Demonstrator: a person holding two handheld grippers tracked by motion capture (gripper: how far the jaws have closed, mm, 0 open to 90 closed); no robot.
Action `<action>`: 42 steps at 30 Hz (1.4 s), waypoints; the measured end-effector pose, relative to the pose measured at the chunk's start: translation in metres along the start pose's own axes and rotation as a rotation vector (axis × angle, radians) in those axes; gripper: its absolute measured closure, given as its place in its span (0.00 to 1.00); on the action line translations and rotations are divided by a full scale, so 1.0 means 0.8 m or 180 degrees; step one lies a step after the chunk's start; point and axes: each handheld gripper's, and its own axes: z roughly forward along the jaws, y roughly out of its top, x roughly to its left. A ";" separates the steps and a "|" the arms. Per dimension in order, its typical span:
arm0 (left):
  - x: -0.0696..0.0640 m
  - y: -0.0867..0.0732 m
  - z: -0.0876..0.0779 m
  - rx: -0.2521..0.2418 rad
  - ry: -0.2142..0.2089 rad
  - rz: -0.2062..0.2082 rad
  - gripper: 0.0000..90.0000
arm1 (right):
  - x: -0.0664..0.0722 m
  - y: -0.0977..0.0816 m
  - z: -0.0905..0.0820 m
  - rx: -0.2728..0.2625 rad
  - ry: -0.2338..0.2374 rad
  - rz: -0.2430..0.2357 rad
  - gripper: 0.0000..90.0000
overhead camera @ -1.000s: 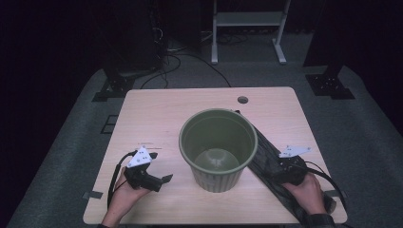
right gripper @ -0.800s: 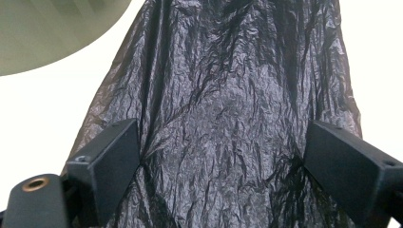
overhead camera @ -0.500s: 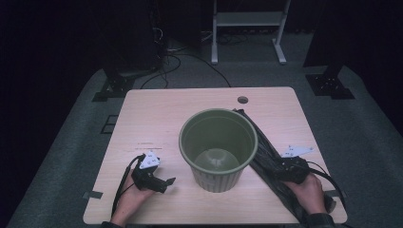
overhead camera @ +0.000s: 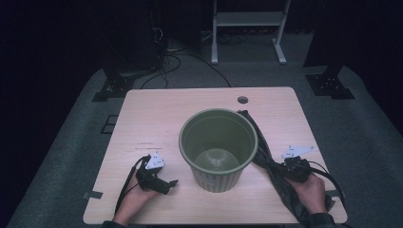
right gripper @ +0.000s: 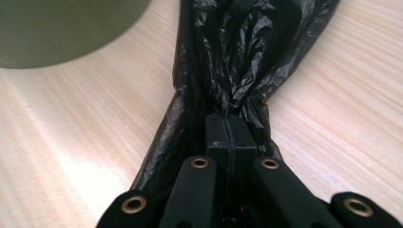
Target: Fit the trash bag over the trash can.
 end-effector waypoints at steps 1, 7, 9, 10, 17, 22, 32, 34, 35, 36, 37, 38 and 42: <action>0.000 0.000 0.000 0.0001 0.0005 -0.0004 0.00 | 0.001 0.001 -0.001 -0.0003 0.0005 -0.0022 1.00; 0.000 0.000 0.000 -0.0002 0.0008 -0.0005 0.00 | 0.006 0.006 -0.010 -0.0120 0.0152 -0.0128 1.00; 0.000 0.000 0.000 -0.0002 0.0008 -0.0005 0.00 | 0.007 0.008 -0.015 -0.0162 0.0200 -0.0180 1.00; 0.000 0.000 0.000 -0.0002 0.0008 -0.0005 0.00 | 0.009 0.010 -0.017 -0.0172 0.0227 -0.0218 1.00; 0.000 0.000 0.000 -0.0001 0.0008 -0.0004 0.00 | 0.020 0.027 -0.033 -0.0307 0.0398 -0.0454 1.00; 0.000 0.000 0.000 -0.0001 0.0009 -0.0005 0.00 | 0.029 0.046 -0.044 -0.0409 0.0591 -0.0693 1.00; 0.000 0.000 0.000 0.0002 0.0012 -0.0005 0.00 | 0.049 0.080 -0.072 -0.0675 0.0917 -0.0995 1.00; 0.000 0.000 -0.001 0.0003 0.0012 -0.0006 0.00 | 0.049 0.082 -0.076 -0.0716 0.0944 -0.0999 0.99; -0.001 0.000 -0.001 0.0002 0.0013 -0.0009 0.00 | 0.047 0.085 -0.082 -0.0834 0.1035 -0.0999 0.99; -0.001 -0.001 -0.001 0.0003 0.0013 -0.0009 0.00 | 0.046 0.087 -0.086 -0.0866 0.1045 -0.1004 0.99; -0.001 -0.001 -0.001 0.0003 0.0013 -0.0009 0.00 | 0.045 0.090 -0.089 -0.0868 0.1031 -0.1019 0.99; -0.001 -0.001 -0.001 0.0002 0.0013 -0.0010 0.00 | 0.045 0.092 -0.092 -0.0873 0.1031 -0.1029 1.00; 0.000 -0.001 -0.001 0.0009 0.0012 -0.0001 0.00 | 0.044 0.103 -0.105 -0.0928 0.1080 -0.1095 1.00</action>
